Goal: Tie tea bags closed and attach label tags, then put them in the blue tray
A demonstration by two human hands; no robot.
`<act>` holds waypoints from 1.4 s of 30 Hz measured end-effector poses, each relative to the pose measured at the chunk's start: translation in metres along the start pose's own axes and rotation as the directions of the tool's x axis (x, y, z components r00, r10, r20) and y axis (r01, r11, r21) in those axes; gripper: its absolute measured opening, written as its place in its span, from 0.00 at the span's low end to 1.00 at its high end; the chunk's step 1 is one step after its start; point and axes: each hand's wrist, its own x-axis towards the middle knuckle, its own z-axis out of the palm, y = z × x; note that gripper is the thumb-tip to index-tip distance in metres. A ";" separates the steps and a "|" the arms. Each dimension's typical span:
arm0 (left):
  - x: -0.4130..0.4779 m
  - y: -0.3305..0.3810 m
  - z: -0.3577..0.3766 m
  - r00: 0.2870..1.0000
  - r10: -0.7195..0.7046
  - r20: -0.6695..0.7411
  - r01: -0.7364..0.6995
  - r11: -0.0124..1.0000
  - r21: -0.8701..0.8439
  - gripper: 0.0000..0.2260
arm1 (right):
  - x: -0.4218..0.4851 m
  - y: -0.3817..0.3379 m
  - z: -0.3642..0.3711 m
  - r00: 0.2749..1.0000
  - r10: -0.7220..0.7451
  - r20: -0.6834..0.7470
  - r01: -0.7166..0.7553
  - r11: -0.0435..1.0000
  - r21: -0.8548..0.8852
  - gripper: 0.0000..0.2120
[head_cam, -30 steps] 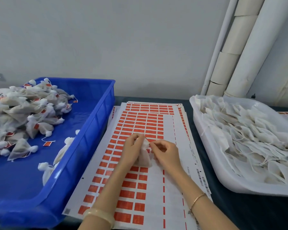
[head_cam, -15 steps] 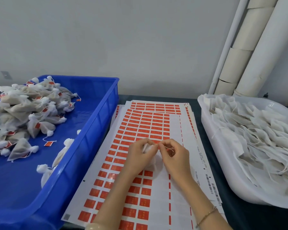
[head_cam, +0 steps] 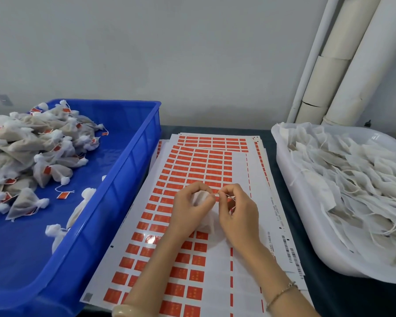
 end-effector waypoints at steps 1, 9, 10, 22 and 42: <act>0.000 0.001 0.000 1.000 0.006 -0.002 -0.006 1.000 -0.001 0.03 | 0.000 -0.001 -0.001 1.000 0.007 -0.012 -0.007 1.000 -0.003 0.06; -0.001 0.001 0.001 1.000 0.016 -0.025 -0.016 1.000 -0.016 0.02 | 0.006 0.002 -0.004 0.993 0.072 -0.093 -0.075 0.997 -0.030 0.04; -0.001 0.001 0.001 0.999 0.014 -0.031 -0.014 1.000 -0.017 0.02 | 0.007 0.003 -0.005 0.991 0.085 -0.105 -0.089 0.995 -0.033 0.04; -0.003 -0.002 -0.001 0.996 -0.051 0.075 0.055 0.997 -0.049 0.03 | 0.014 -0.001 -0.015 0.935 0.353 0.039 -0.348 0.890 0.294 0.04; 0.001 0.001 -0.011 0.940 -0.301 0.158 0.336 0.894 -0.296 0.11 | 0.023 0.004 -0.029 0.811 0.553 0.192 -0.476 0.432 0.766 0.09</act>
